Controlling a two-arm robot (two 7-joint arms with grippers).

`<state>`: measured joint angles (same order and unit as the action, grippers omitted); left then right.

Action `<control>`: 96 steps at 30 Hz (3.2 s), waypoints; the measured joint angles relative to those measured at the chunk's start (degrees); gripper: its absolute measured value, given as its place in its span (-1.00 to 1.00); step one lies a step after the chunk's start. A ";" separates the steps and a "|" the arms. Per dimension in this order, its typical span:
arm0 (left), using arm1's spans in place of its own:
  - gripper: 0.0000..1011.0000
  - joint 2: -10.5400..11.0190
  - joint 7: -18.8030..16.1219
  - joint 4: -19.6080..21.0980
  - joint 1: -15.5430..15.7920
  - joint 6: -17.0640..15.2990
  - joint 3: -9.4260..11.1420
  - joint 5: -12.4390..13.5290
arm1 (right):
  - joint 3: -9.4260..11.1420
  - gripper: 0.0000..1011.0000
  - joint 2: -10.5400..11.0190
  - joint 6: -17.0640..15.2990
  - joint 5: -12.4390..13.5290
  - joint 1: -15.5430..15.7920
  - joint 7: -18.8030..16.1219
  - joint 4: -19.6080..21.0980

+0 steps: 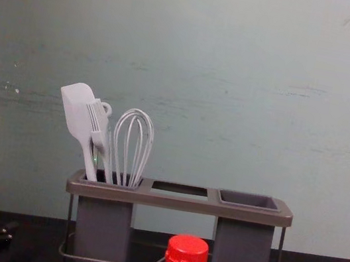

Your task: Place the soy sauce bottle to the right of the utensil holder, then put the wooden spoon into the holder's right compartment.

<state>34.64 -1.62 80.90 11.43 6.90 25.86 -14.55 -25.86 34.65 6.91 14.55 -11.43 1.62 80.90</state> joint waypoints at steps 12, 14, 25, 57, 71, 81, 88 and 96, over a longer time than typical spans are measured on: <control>1.00 0.00 0.00 0.00 0.00 0.00 0.00 0.00 | 0.00 0.99 0.00 0.00 0.00 0.00 0.00 0.00; 1.00 0.00 0.00 0.00 0.00 0.00 0.00 0.00 | 0.00 0.99 0.00 0.00 0.00 0.00 0.00 0.00; 1.00 0.00 0.00 0.00 0.00 0.00 0.00 0.00 | 0.00 0.99 0.00 0.00 0.00 0.00 0.00 0.00; 1.00 0.00 0.00 0.00 0.00 0.00 0.00 0.00 | 0.00 0.99 0.00 0.00 0.00 0.00 0.00 0.00; 1.00 0.00 0.00 0.00 0.00 0.00 0.00 0.00 | 0.00 0.99 0.00 0.00 0.00 0.00 0.00 0.00; 1.00 0.00 0.00 0.00 0.00 0.00 0.00 0.00 | 0.00 0.99 0.00 0.00 0.00 0.00 0.00 0.00; 1.00 0.00 0.00 0.00 0.00 0.00 0.00 0.00 | 0.00 0.99 0.00 0.00 0.00 0.00 0.00 0.00; 1.00 0.00 0.00 0.00 0.00 0.00 0.00 0.00 | 0.00 0.99 0.00 0.00 0.00 0.00 0.00 0.00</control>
<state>34.65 -1.62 80.90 11.43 6.90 25.86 -14.55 -25.86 34.65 6.91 14.55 -11.44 1.62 80.90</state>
